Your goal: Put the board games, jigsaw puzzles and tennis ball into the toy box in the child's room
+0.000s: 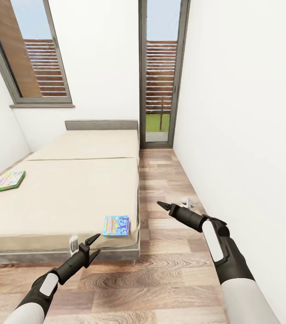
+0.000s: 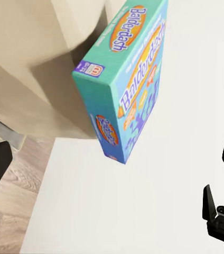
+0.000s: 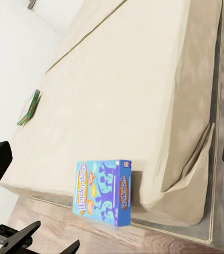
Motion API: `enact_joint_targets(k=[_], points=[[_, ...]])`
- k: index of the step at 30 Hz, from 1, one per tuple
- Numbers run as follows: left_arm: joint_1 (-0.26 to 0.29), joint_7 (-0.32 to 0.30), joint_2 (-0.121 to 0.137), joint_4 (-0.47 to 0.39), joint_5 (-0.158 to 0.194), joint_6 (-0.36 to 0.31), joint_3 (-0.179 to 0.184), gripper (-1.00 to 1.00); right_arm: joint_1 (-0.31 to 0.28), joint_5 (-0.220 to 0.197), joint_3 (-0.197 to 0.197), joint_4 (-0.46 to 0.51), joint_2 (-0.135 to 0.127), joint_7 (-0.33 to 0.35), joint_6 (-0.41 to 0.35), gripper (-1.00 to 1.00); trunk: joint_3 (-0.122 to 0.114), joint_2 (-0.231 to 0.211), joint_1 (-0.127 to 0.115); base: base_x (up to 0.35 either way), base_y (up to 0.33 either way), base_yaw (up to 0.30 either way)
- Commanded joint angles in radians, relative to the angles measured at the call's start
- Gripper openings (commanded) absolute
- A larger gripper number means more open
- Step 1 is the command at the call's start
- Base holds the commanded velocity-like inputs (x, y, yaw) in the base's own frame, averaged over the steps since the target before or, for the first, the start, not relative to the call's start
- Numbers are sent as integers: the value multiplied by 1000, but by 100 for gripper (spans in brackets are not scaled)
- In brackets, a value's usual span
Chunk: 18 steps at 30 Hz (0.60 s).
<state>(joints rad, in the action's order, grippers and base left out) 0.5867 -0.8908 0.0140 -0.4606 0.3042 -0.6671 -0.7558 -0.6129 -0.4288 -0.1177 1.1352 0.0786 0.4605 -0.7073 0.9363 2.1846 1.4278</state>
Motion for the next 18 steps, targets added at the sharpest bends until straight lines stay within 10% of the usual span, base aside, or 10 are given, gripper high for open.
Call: enact_joint_targets(k=[1,18], points=[[1,-2,0,0,1,-6,-4,100,-1,-3,-4,0,1,3,-8,100,1,0,0,-76,-70,0],[1,-2,0,0,1,-6,-4,100,-1,-4,-4,3,1,3,-8,100,1,0,0,45,-14,0]])
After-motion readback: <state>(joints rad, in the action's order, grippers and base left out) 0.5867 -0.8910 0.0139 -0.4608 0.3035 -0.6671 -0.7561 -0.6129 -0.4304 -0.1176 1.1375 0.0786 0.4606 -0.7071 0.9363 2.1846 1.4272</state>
